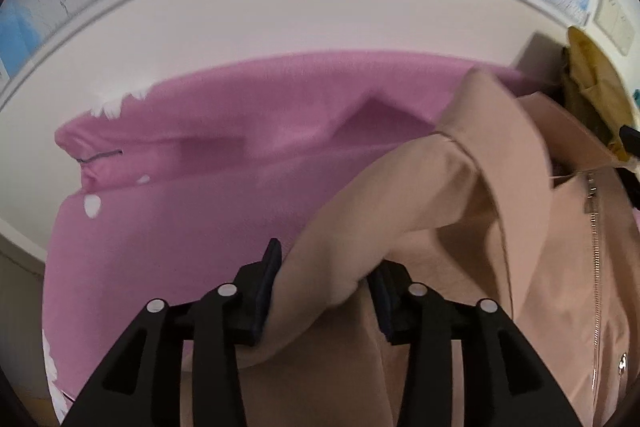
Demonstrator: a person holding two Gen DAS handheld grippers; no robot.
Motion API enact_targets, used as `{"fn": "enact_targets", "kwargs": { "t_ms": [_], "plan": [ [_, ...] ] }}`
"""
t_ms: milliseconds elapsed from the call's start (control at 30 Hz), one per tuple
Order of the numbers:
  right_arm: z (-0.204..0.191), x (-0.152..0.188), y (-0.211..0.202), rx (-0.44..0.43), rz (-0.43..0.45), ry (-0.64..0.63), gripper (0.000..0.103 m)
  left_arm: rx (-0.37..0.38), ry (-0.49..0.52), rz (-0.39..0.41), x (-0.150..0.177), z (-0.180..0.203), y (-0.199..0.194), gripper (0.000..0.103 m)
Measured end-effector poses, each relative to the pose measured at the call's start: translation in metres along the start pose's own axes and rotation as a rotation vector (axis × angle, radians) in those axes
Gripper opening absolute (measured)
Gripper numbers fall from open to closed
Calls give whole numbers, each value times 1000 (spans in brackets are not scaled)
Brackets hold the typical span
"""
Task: Fold large clothes
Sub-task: 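Hold the pink jacket up with both tools and shake it open, then lower the pink jacket onto the pink sheet with both tools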
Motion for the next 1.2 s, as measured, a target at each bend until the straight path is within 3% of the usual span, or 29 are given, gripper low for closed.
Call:
{"fn": "enact_targets", "kwargs": {
  "t_ms": [133, 267, 333, 367, 400, 467, 567, 633, 733, 833, 1000, 1033, 1067, 1100, 1133, 1167, 1200],
  "plan": [
    [-46, -8, 2, -53, 17, -77, 69, -1, 14, 40, -6, 3, -12, 42],
    [-63, -29, 39, -76, -35, -25, 69, 24, -5, 95, -15, 6, -30, 45],
    [-59, -33, 63, 14, -72, -32, 67, 12, 6, 118, -17, 7, -37, 49],
    [-57, -35, 75, 49, -88, -33, 65, 3, 13, 131, -18, 9, -42, 49],
    [-52, -33, 83, 52, -117, -26, 55, 1, 26, 142, -19, 11, -47, 50],
    [-35, -25, 93, 5, -180, 51, 2, -2, 46, 160, -20, 12, -53, 56],
    [-8, -31, 61, -130, -92, 208, 2, 27, 67, 189, -26, 18, -61, 58],
    [15, -36, 18, -227, 27, 293, 2, 32, 82, 195, -32, 21, -58, 59],
    [49, -22, -12, -277, 75, 398, 2, 35, 98, 196, -47, 31, -49, 65],
    [67, 10, 5, -225, -19, 425, 2, 104, 116, 171, -64, 50, -32, 77],
    [56, 41, 44, -222, -120, 433, 3, 62, 138, 50, -79, 73, 21, 78],
    [50, 42, 49, -198, -124, 403, 3, 28, 146, 8, -78, 75, 37, 69],
    [50, 42, 51, -174, -118, 386, 3, 24, 155, -23, -77, 77, 48, 50],
    [50, 41, 54, -175, -120, 392, 3, 45, 150, -55, -74, 79, 56, 40],
    [52, 40, 55, -192, -120, 415, 3, 77, 126, -62, -73, 79, 59, 33],
    [56, 36, 53, -188, -108, 421, 3, 78, 132, -34, -74, 79, 55, 16],
    [59, 32, 49, -185, -91, 418, 3, 84, 134, -18, -75, 79, 50, 14]
  ]
}}
Point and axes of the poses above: each gripper's, at about its wrist camera, not at the fingertips, and y roughly the way its jaws point, z to its right, x to its underside, the point moved 6 cm from there along y, roughly the way its jaws point, and after that the axes turned 3 degrees about y, right-handed, at the moved point
